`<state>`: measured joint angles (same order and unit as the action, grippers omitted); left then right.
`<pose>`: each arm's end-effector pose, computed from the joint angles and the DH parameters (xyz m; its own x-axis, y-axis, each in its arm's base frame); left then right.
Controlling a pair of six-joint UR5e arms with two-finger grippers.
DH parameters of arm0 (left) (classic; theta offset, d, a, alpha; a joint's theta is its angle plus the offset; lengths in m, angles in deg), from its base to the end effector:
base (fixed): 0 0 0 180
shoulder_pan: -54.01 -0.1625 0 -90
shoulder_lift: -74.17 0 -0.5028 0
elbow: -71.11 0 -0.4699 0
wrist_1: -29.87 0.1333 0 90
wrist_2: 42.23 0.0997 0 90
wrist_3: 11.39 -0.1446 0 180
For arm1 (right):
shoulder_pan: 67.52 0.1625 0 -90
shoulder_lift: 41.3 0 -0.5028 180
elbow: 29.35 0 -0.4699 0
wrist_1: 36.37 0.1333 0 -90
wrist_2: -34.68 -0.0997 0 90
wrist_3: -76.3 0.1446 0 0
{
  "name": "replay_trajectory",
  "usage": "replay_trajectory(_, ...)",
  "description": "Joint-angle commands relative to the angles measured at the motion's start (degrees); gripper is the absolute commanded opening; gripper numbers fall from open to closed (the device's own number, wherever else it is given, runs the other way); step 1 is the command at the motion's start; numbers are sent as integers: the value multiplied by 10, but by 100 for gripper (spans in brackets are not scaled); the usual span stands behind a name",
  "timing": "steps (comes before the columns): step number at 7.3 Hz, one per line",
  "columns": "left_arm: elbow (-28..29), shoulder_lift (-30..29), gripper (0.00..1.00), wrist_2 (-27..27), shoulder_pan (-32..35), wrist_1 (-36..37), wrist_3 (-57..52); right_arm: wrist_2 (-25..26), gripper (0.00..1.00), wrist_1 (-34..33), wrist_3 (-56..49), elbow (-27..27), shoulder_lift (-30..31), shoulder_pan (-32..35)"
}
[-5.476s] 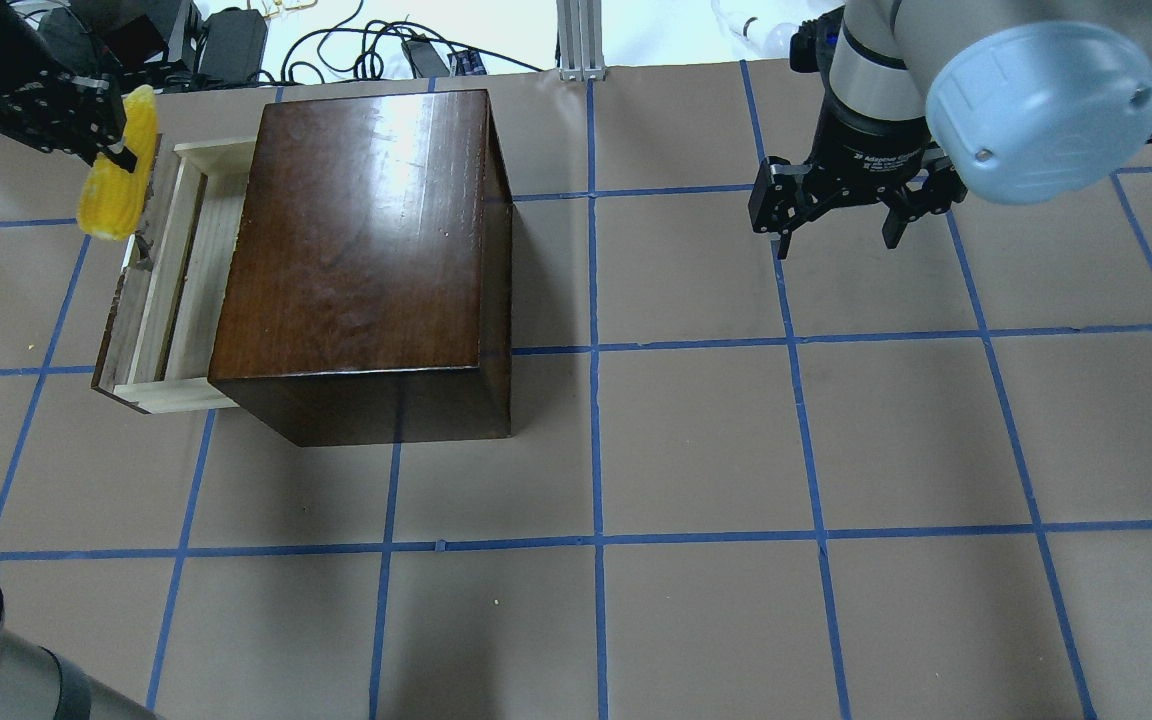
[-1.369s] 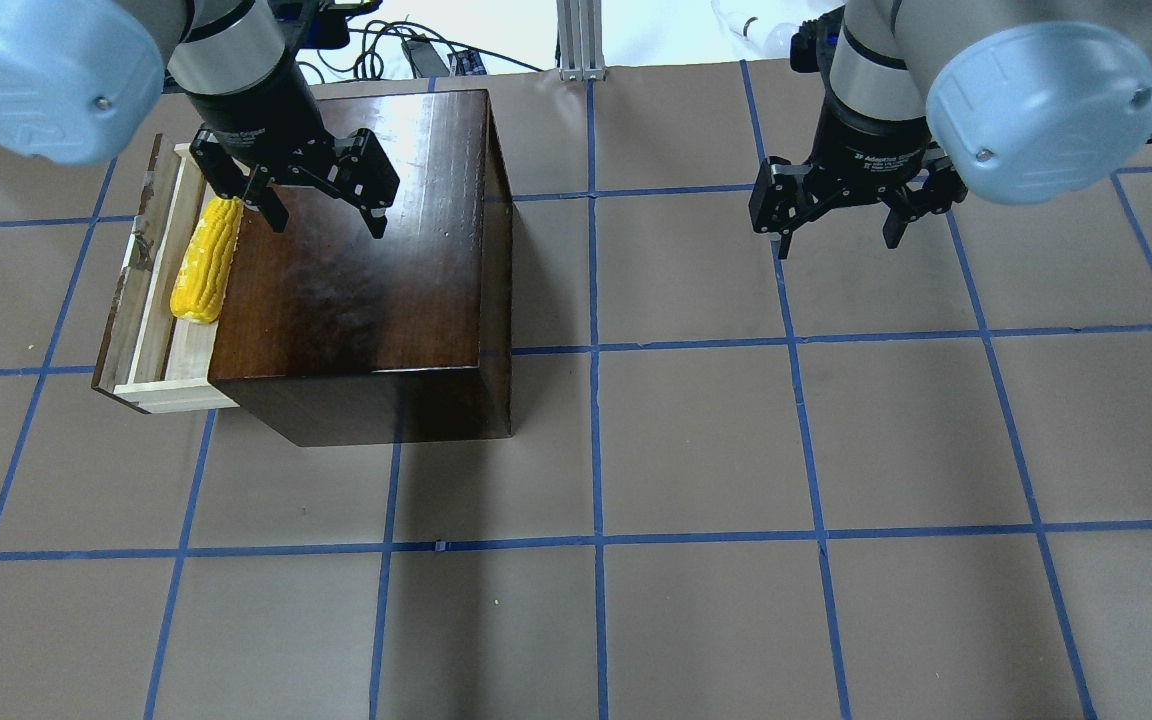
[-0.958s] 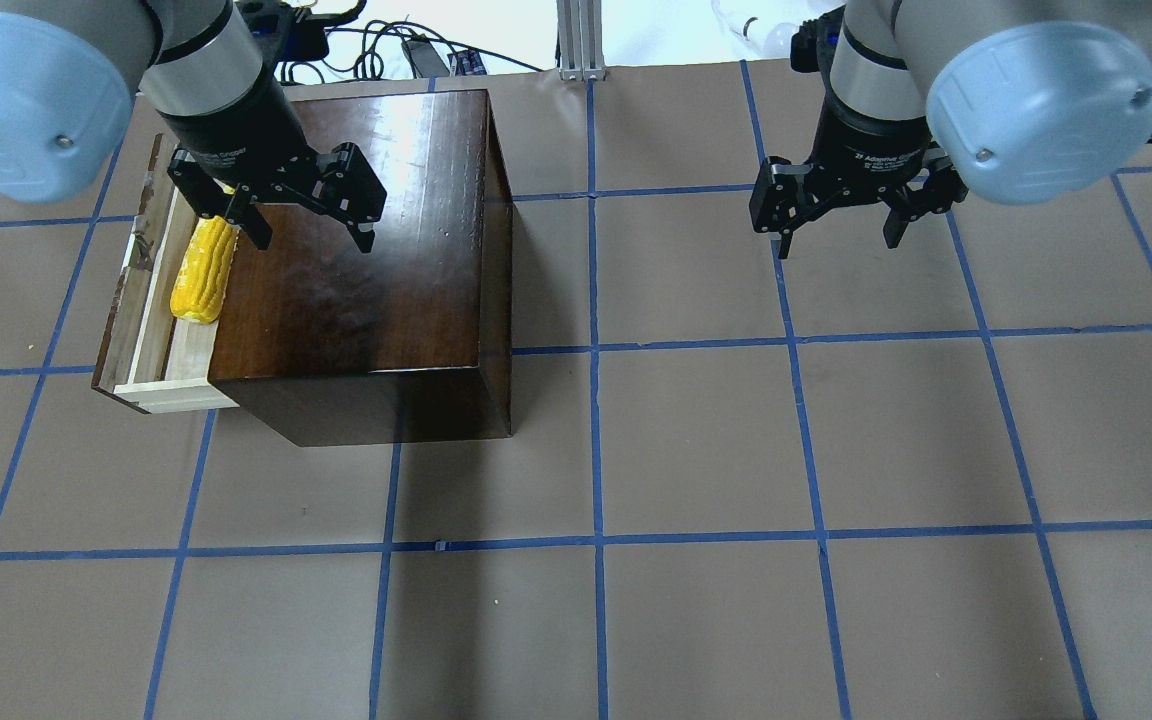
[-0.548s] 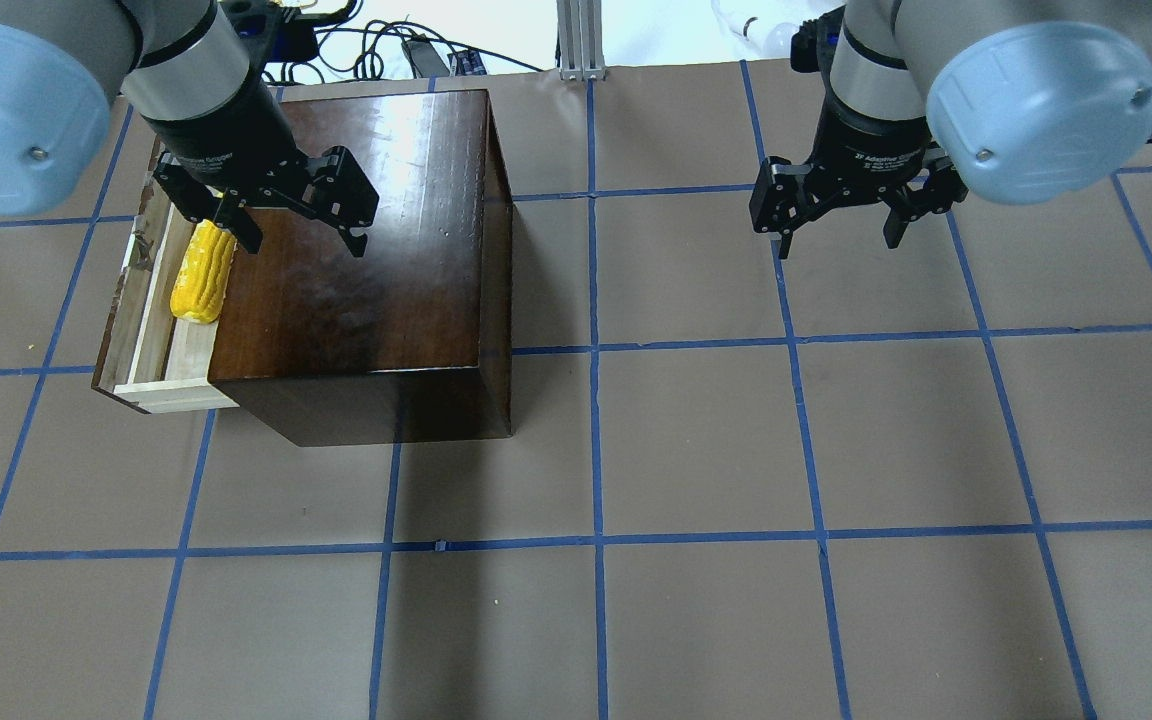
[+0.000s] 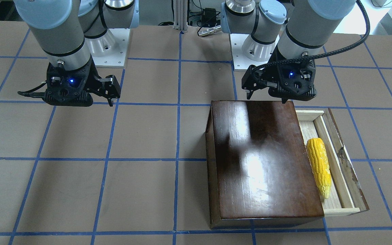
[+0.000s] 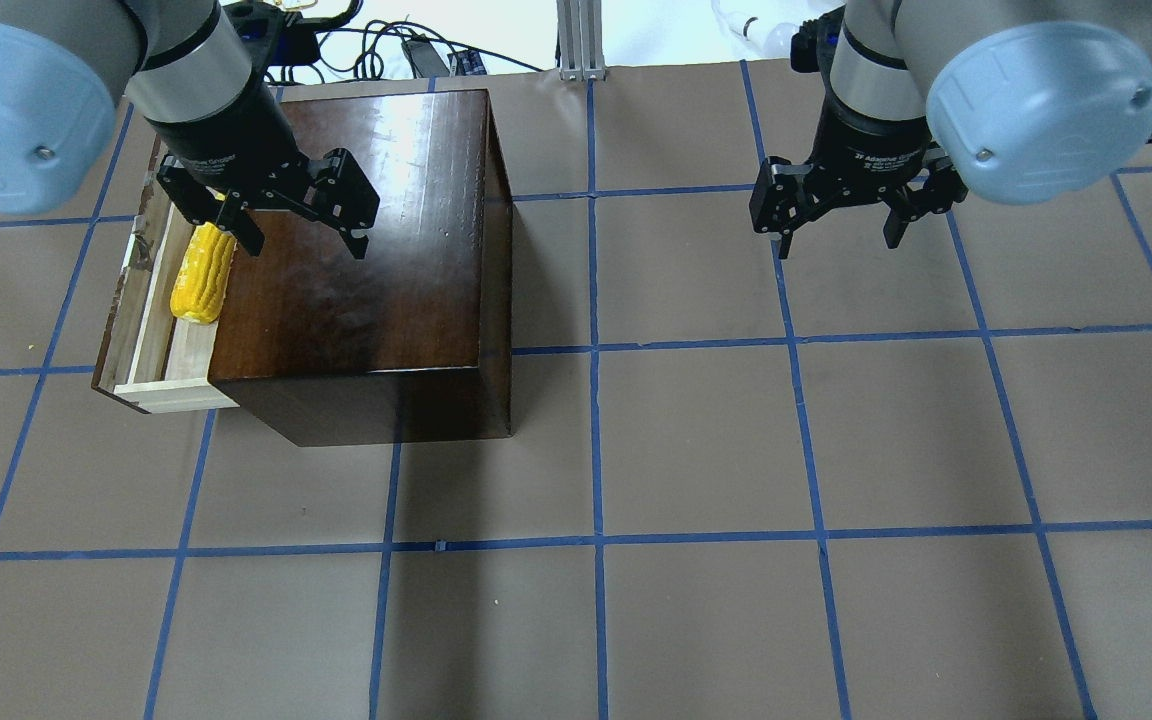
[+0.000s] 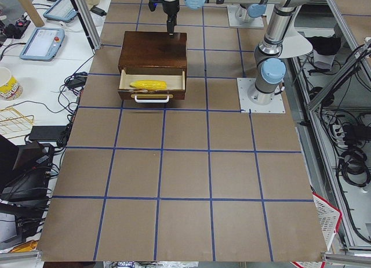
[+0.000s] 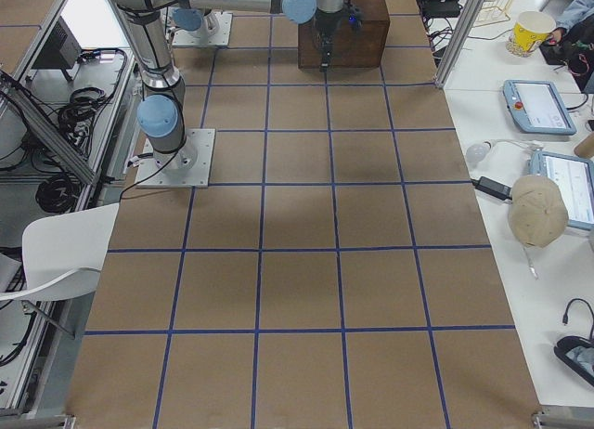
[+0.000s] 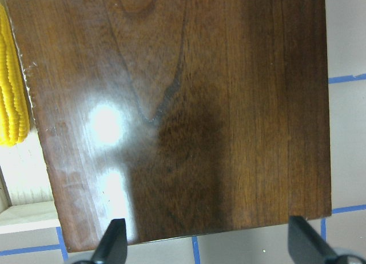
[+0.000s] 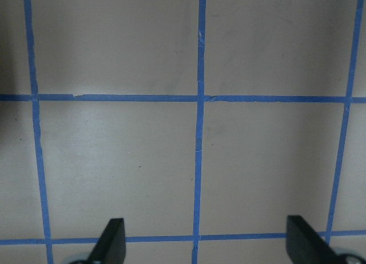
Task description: Open drawer and put corn inside
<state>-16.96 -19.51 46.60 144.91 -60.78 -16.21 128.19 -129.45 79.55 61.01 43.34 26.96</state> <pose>-0.1456 -0.5933 0.5013 -0.9948 0.0987 0.0238 0.0996 0.9942 0.0400 0.1715 -0.5959 0.4675 -0.9977 -0.0242 0.0637 -0.0215 0.9989 0.0425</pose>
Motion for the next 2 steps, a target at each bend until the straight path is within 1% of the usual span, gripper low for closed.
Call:
replay_trajectory(1,0,2,100,0,0,-1,2,0,100,0,0,0,0,0)
replay_trajectory(2,-1,2,100,-1,1,-1,2,0,100,-1,0,0,0,0)
